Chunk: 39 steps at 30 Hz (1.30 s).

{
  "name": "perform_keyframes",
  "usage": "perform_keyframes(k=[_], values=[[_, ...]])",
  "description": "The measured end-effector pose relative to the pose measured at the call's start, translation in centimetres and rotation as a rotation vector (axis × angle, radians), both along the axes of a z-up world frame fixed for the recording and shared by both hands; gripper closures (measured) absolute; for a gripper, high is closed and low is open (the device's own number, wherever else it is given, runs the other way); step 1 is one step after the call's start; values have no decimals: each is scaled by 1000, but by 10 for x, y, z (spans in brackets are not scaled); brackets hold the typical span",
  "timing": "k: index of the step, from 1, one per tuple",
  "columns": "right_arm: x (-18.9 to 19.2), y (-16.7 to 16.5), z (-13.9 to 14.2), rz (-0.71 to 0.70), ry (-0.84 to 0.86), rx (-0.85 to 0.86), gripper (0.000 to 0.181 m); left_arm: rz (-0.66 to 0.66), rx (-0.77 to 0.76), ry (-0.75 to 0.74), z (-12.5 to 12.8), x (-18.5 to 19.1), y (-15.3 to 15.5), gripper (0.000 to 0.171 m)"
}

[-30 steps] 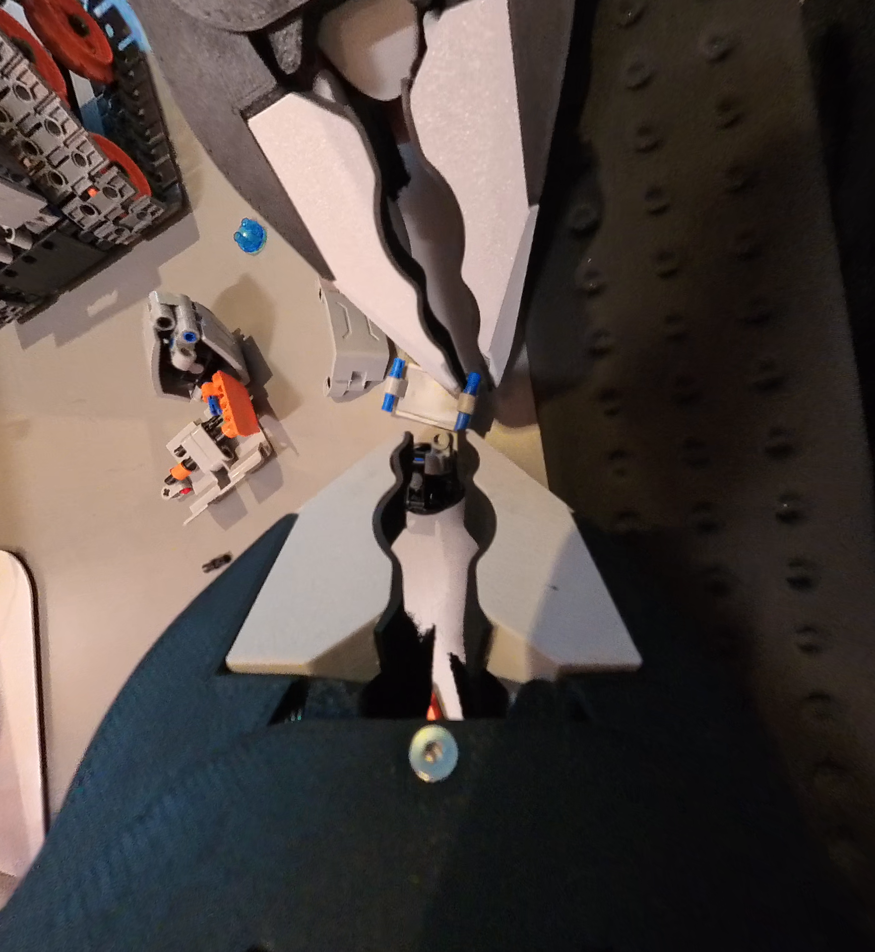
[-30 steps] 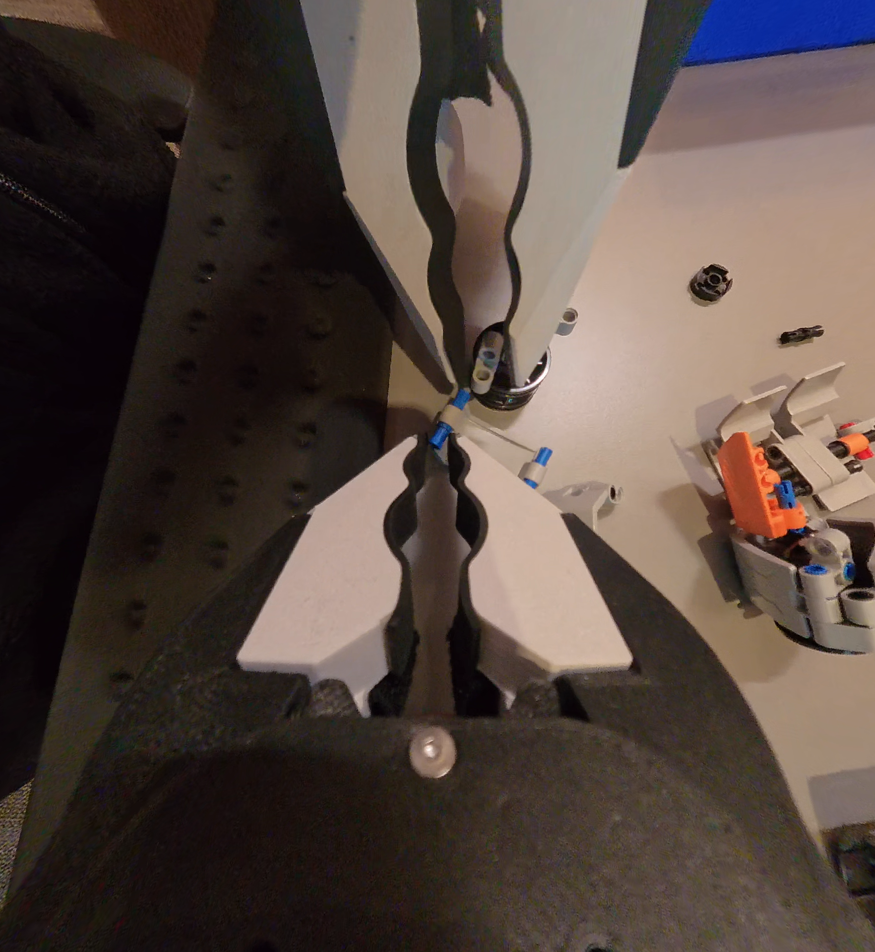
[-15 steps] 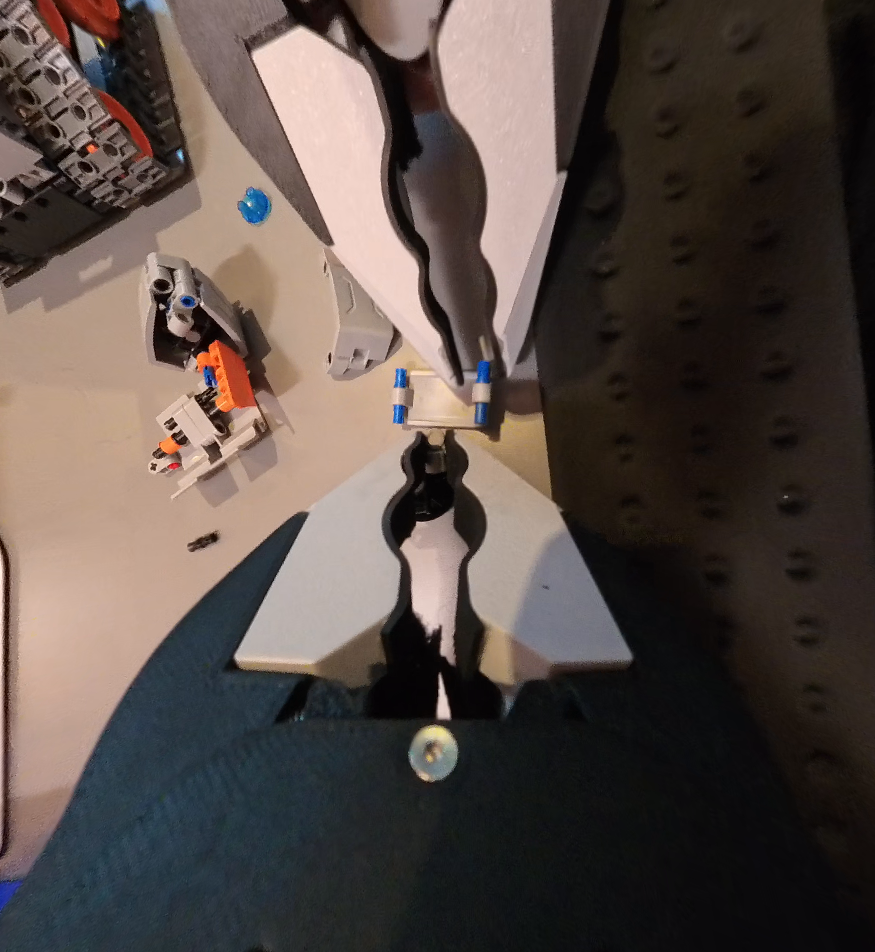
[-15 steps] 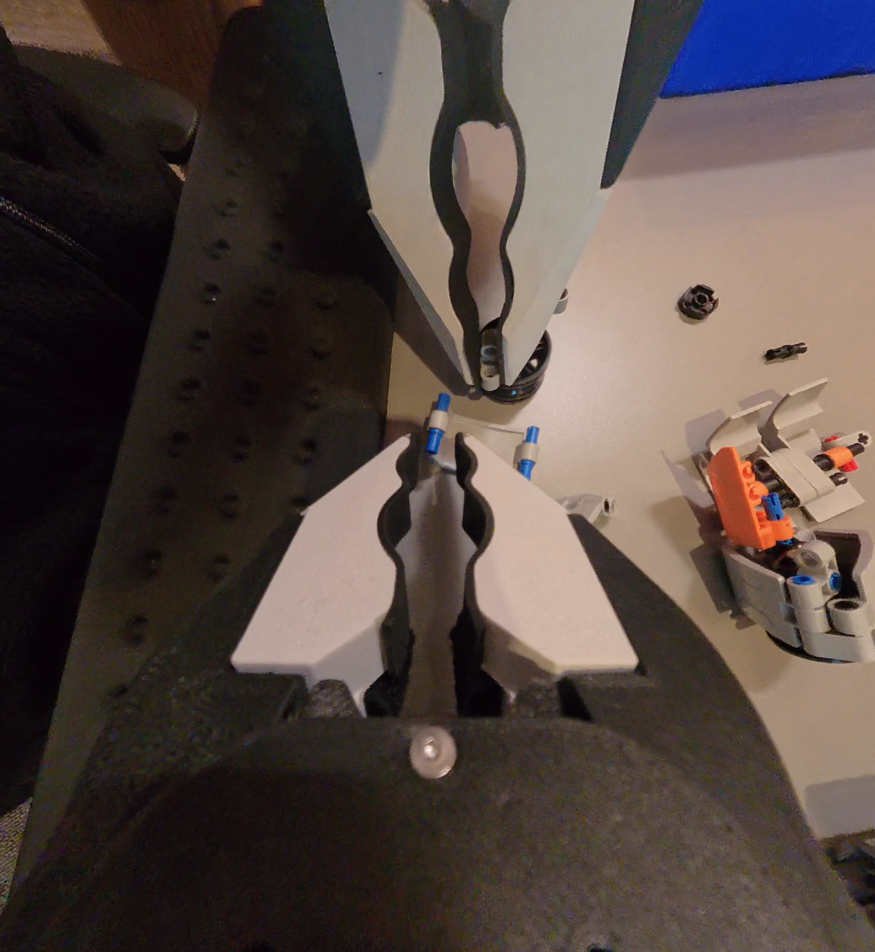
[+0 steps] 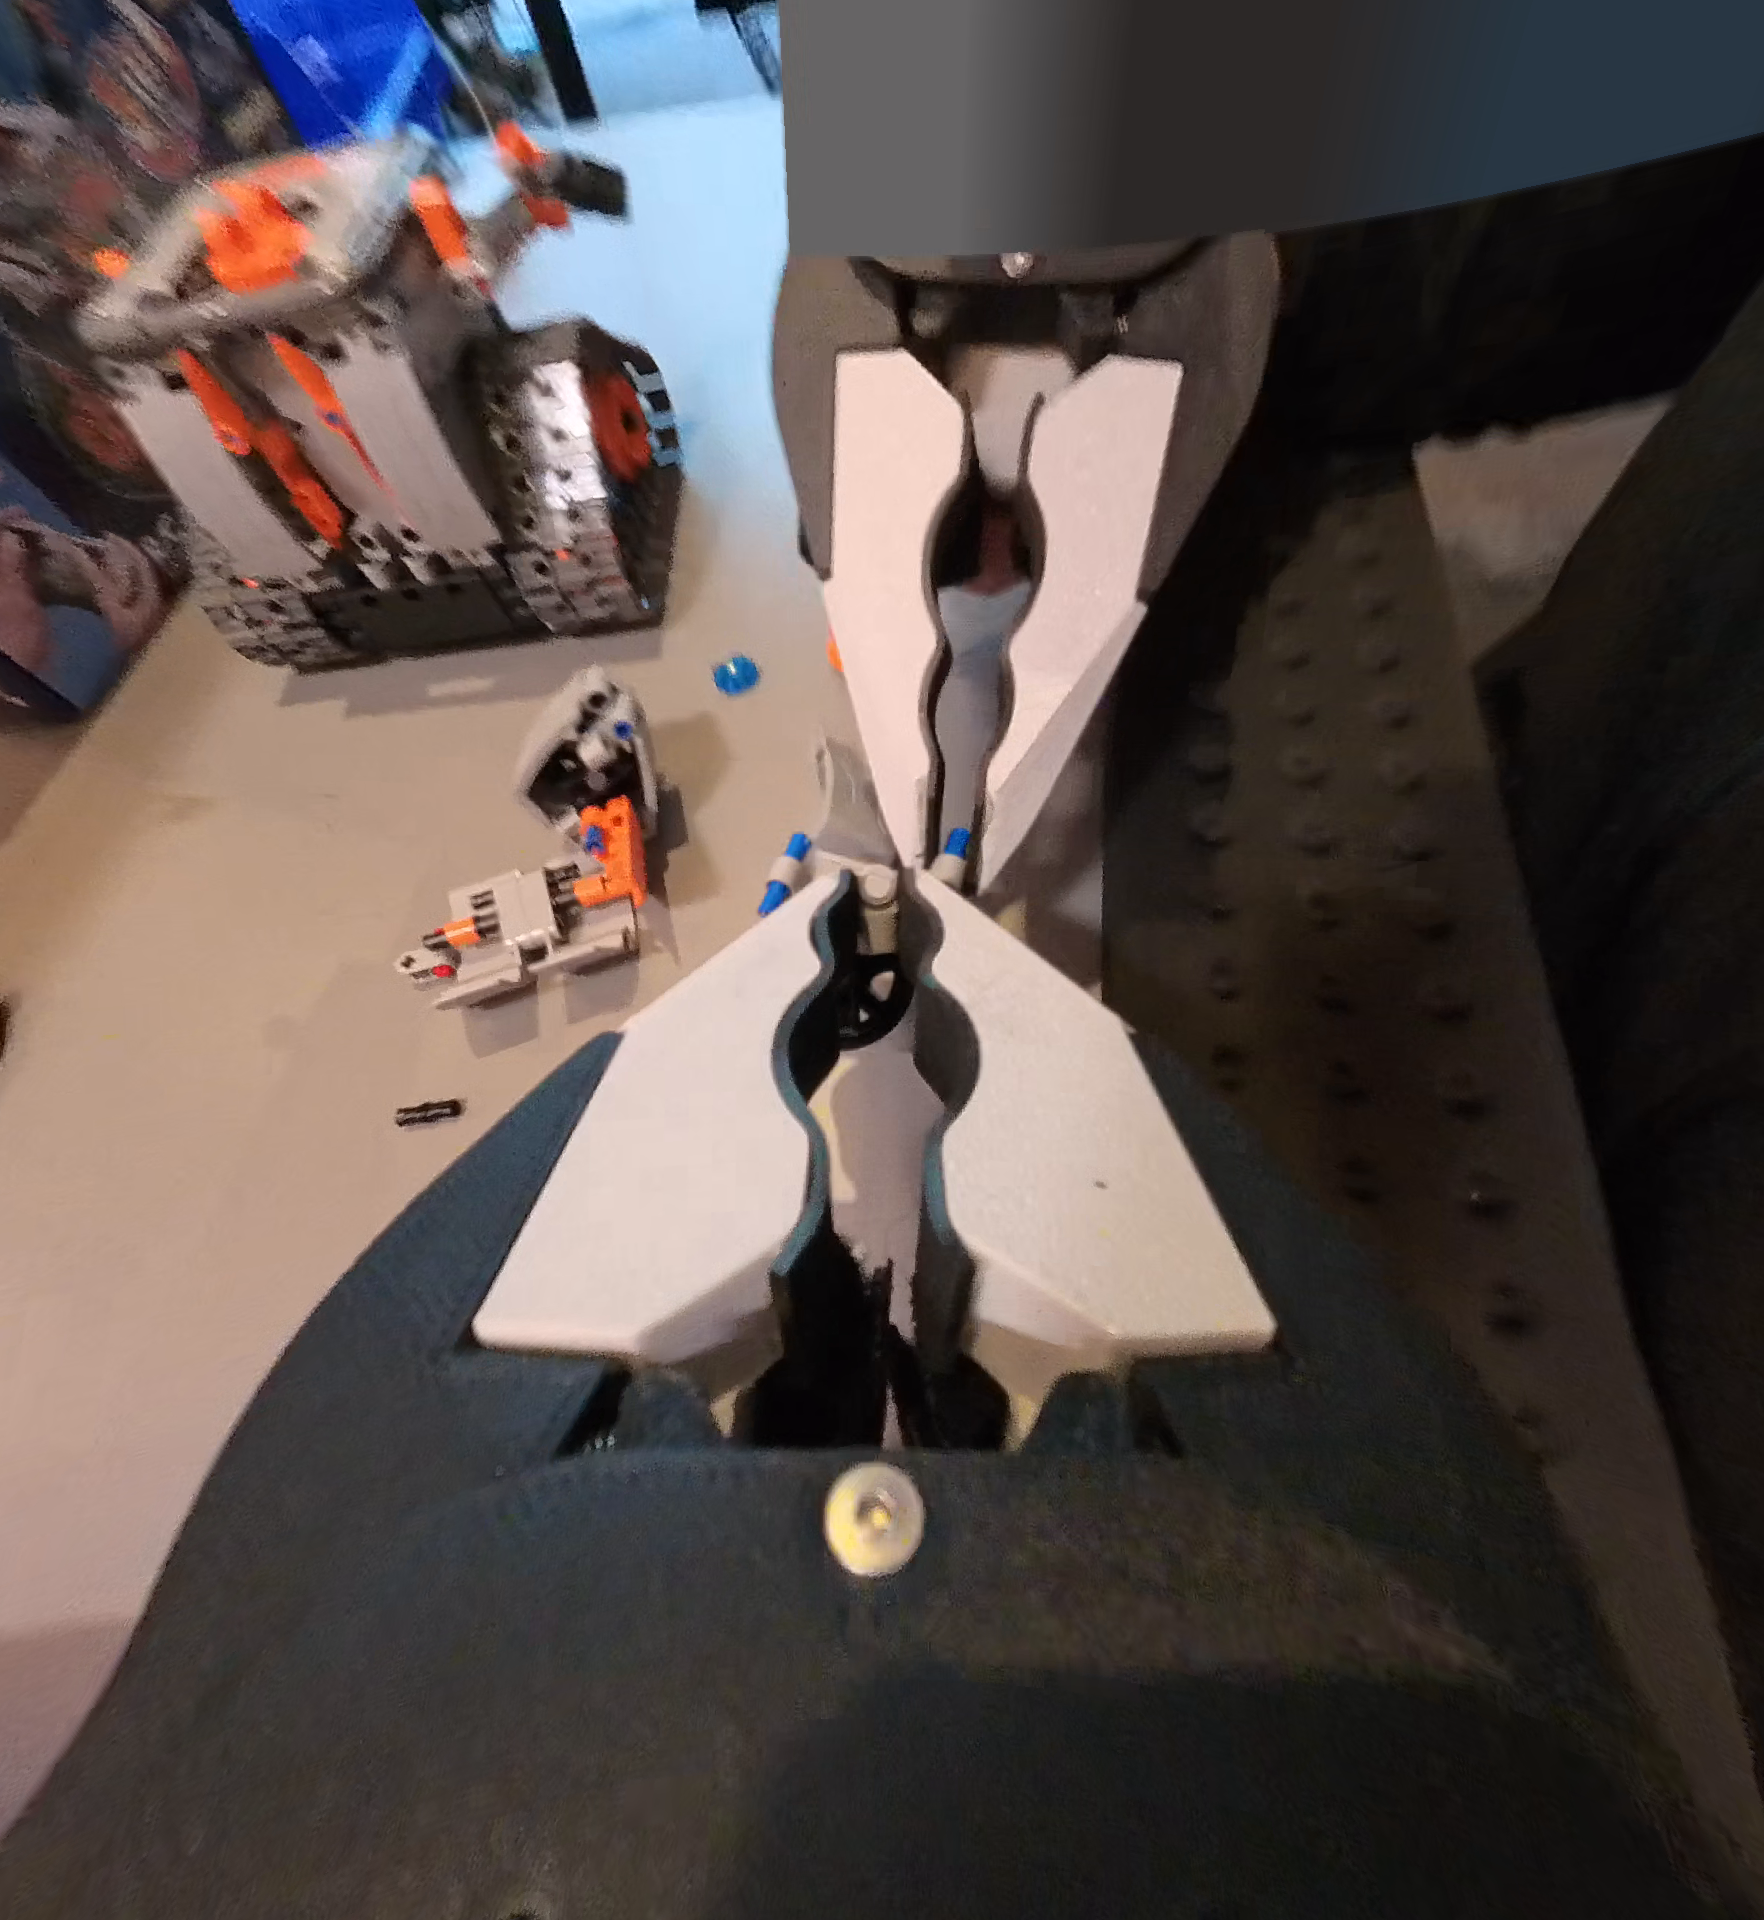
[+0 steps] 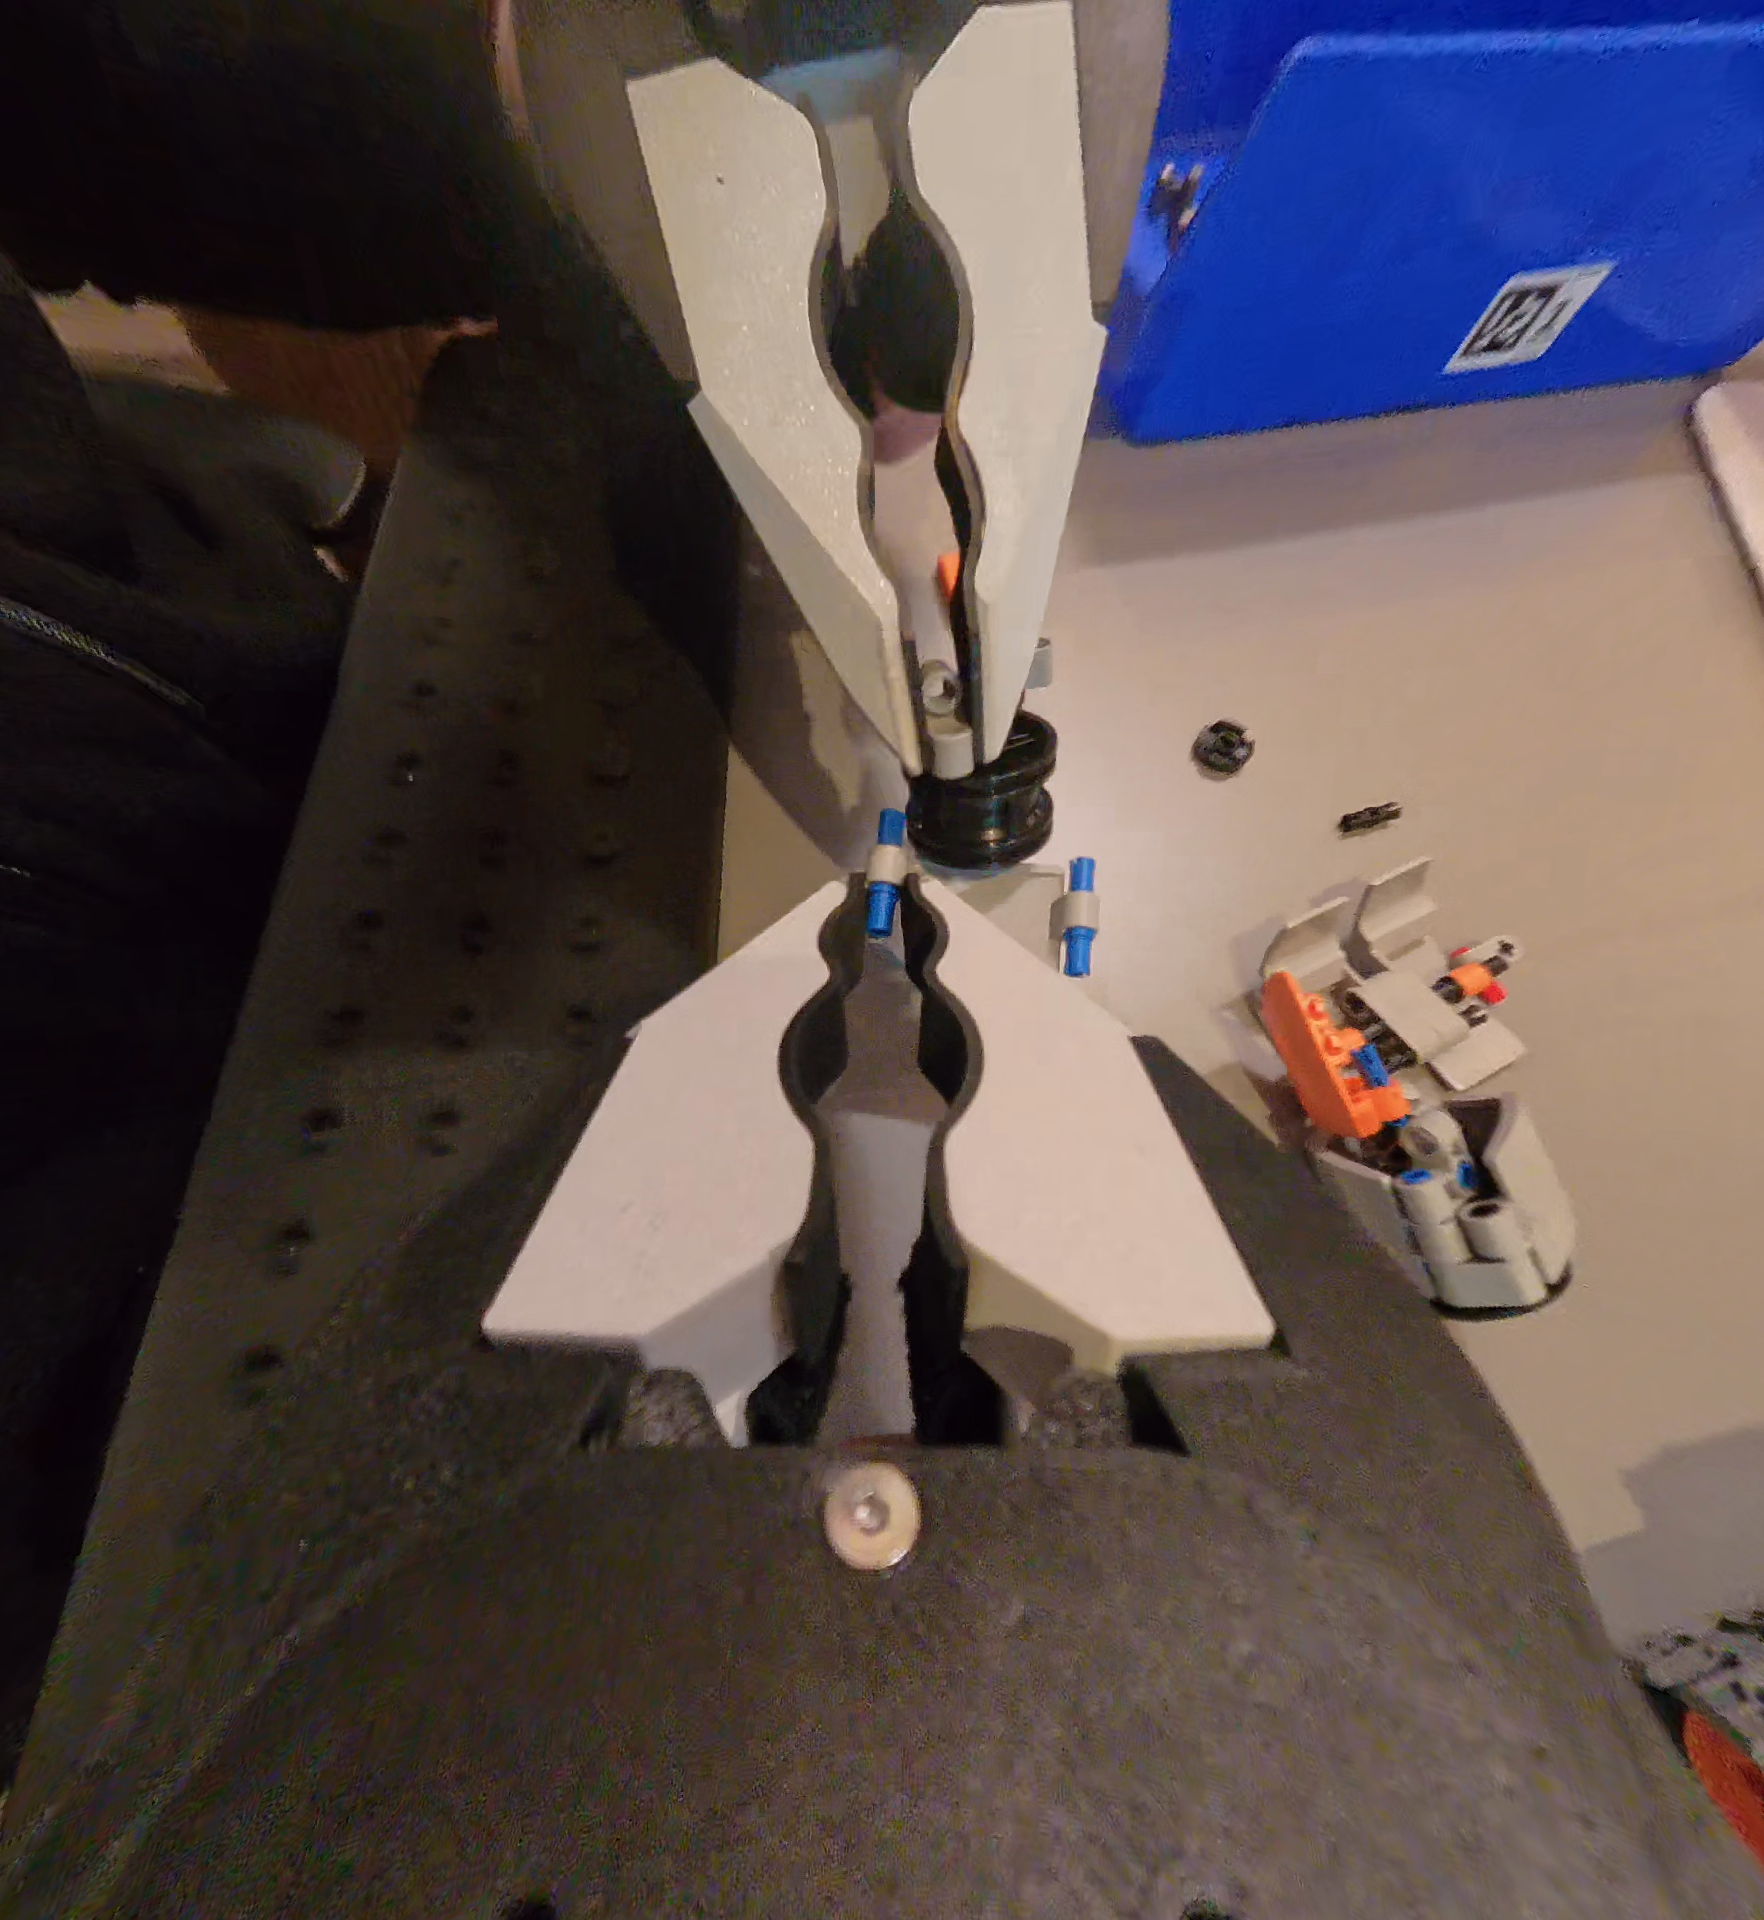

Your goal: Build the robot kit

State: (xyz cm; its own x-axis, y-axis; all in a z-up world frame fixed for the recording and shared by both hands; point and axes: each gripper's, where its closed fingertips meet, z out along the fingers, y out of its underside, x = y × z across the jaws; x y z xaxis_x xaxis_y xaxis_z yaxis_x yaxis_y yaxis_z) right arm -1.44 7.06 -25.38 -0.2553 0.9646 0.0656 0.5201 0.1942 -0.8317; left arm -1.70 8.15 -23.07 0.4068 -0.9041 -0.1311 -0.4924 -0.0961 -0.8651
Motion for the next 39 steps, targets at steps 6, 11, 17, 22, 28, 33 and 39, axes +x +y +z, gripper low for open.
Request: perform_keyframes(k=[6, 11, 17, 22, 28, 33, 39], values=[[-1, 10, 26, -52, 125, 7, 177, 26, -5, -242, 29, -6, 5, 167], [3, 17, 39, -76, 184, -5, 177, 14, -48, -364, 41, -9, 7, 167], [3, 17, 46, -75, 222, -17, 177, 10, -75, -405, 44, -9, 8, 168], [3, 20, 48, -92, 229, 87, 177, -3, -143, -488, 49, -12, 8, 167], [4, 27, 52, -124, 242, 210, 177, -38, -268, -624, 58, -14, 9, 168], [3, 26, 50, -123, 224, 465, 177, -57, -351, -735, 66, -15, 13, 167], [1, 22, 53, -121, 233, 631, 177, -73, -426, -819, 71, -14, 16, 167]])
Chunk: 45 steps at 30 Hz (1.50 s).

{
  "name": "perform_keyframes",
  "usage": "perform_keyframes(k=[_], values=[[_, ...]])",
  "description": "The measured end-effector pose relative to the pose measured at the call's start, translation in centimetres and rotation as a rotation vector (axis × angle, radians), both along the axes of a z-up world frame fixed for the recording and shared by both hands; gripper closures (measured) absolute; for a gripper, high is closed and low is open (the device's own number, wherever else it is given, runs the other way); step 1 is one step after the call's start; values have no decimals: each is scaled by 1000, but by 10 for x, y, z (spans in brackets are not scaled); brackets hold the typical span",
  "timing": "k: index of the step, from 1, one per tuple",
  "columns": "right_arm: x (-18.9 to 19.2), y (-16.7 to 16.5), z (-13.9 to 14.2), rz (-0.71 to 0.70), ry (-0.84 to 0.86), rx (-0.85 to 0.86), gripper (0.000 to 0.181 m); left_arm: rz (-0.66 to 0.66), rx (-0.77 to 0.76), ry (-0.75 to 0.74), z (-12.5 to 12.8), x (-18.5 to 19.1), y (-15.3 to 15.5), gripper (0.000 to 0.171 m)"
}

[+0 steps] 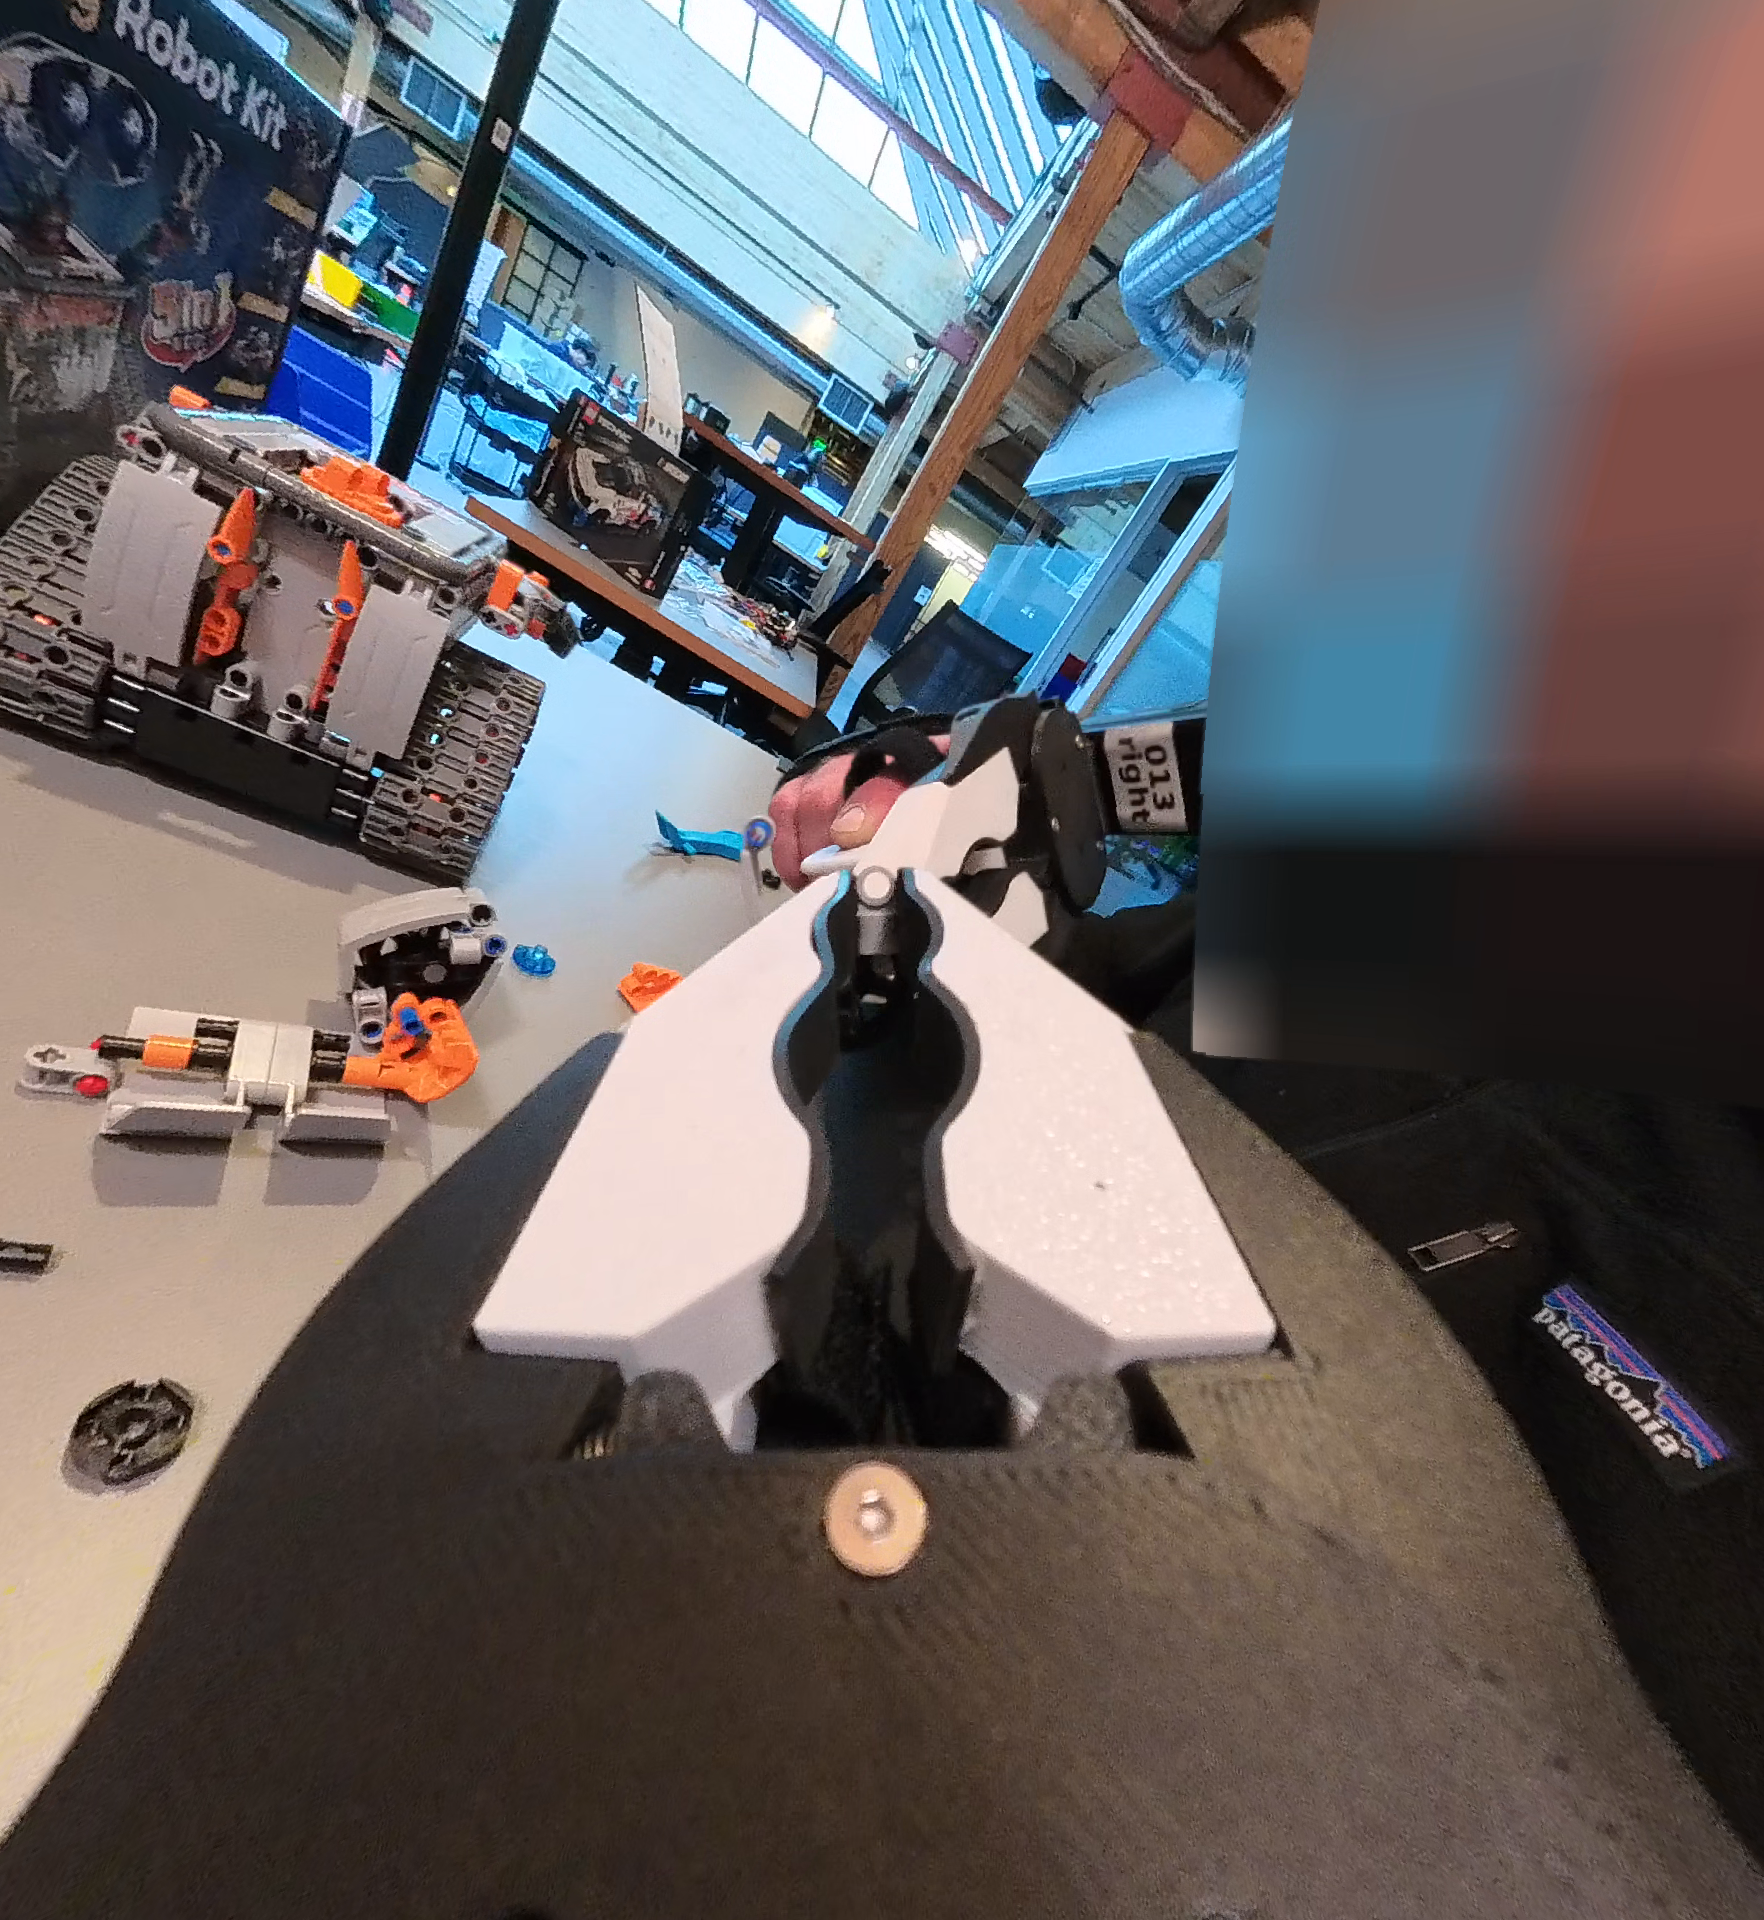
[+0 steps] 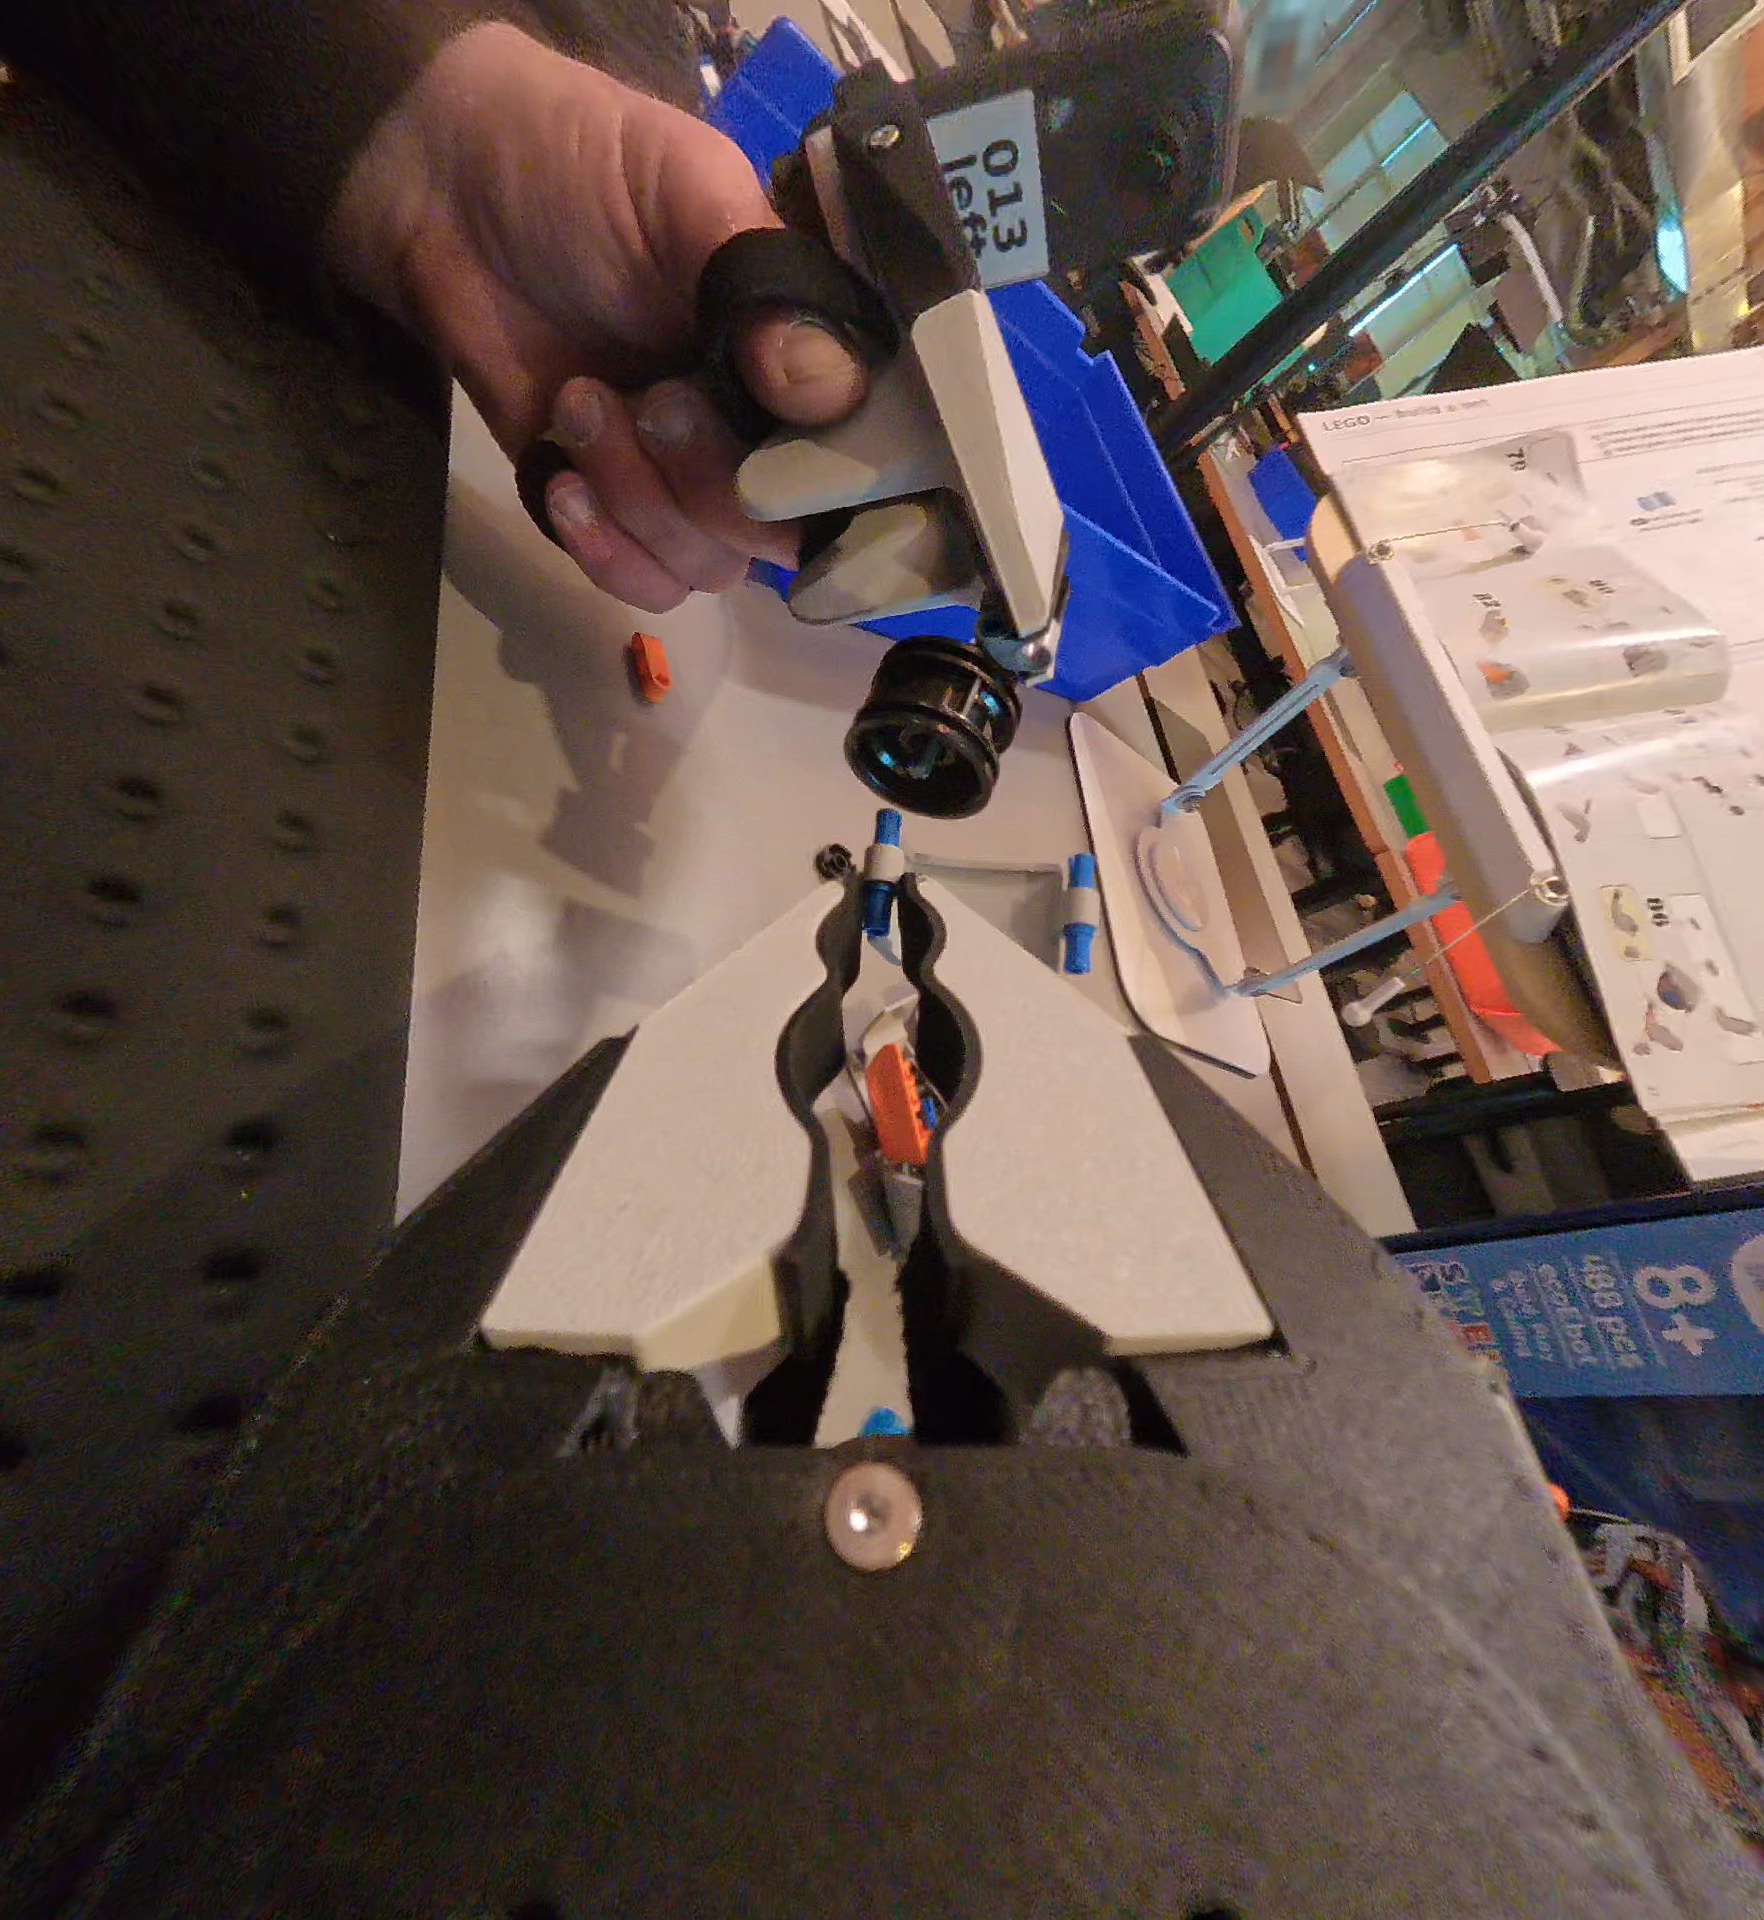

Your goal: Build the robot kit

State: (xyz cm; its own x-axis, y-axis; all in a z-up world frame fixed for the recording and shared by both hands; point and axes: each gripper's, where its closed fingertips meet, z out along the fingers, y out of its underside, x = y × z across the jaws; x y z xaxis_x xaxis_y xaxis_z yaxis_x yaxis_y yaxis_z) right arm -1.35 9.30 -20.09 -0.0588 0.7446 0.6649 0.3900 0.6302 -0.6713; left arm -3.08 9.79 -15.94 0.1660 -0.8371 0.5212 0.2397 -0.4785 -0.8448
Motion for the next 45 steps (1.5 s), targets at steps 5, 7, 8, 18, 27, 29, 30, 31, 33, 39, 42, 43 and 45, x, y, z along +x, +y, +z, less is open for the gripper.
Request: perform_keyframes(k=[5, 7, 8, 18, 27, 29, 30, 31, 33, 39, 42, 43, 45], values=[[0, 0, -4, -4, -21, 28, 177, -9, -5, 6, -2, 4, 0, 167], [1, 3, -10, -8, -52, 37, 177, 2, -6, 28, -5, 6, 1, 167], [2, 3, -12, -8, -63, 38, 177, -2, -7, 43, -7, 7, 1, 167], [2, 3, -4, -34, -40, 159, 178, -85, -60, -172, 17, -1, -3, 167], [9, 7, -27, -7, -145, 43, 178, -104, -95, 98, -25, 23, -1, 167], [11, 5, -33, 6, -177, 18, 177, -107, -110, 165, -35, 28, -1, 167], [12, 6, -38, 6, -203, 7, 177, -109, -109, 201, -41, 30, 0, 167], [13, 6, -44, 8, -233, -6, 177, -118, -114, 224, -44, 32, 0, 167], [15, 4, -51, 18, -267, -25, 177, -131, -136, 297, -57, 34, 0, 167], [18, -4, -72, 60, -369, -46, 177, -110, -161, 547, -94, 25, 3, 167], [19, -7, -77, 74, -391, -58, 177, -106, -156, 610, -105, 21, 2, 167], [19, -8, -78, 79, -398, -62, 177, -102, -164, 606, -105, 21, 2, 167], [19, -9, -80, 83, -406, -61, 177, -122, -159, 590, -103, 22, -1, 166]])
